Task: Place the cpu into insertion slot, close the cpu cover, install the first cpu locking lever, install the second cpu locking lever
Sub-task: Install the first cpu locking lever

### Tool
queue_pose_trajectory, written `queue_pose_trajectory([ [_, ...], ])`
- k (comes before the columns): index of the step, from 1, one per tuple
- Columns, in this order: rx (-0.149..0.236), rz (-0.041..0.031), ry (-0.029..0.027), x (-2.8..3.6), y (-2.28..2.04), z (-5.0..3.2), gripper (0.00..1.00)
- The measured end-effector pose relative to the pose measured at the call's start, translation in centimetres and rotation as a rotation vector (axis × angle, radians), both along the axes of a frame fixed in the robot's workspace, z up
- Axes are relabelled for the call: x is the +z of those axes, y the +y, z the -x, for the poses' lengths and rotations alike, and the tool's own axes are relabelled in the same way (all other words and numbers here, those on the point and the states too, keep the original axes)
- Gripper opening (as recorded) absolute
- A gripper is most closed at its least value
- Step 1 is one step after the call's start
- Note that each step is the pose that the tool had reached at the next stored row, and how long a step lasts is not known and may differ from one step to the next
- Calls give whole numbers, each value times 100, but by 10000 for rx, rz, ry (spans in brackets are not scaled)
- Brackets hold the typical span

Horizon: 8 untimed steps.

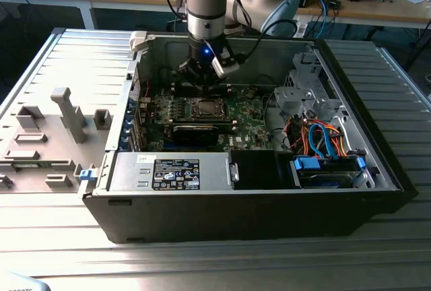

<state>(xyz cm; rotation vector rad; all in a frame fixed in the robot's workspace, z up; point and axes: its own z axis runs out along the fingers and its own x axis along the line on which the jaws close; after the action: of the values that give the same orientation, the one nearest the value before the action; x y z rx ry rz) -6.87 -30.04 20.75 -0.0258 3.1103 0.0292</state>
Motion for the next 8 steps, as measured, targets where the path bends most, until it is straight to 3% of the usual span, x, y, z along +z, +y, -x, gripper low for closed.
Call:
queue_pose_trajectory([
  [8,-1,0,1,-34,-3,-61,11],
])
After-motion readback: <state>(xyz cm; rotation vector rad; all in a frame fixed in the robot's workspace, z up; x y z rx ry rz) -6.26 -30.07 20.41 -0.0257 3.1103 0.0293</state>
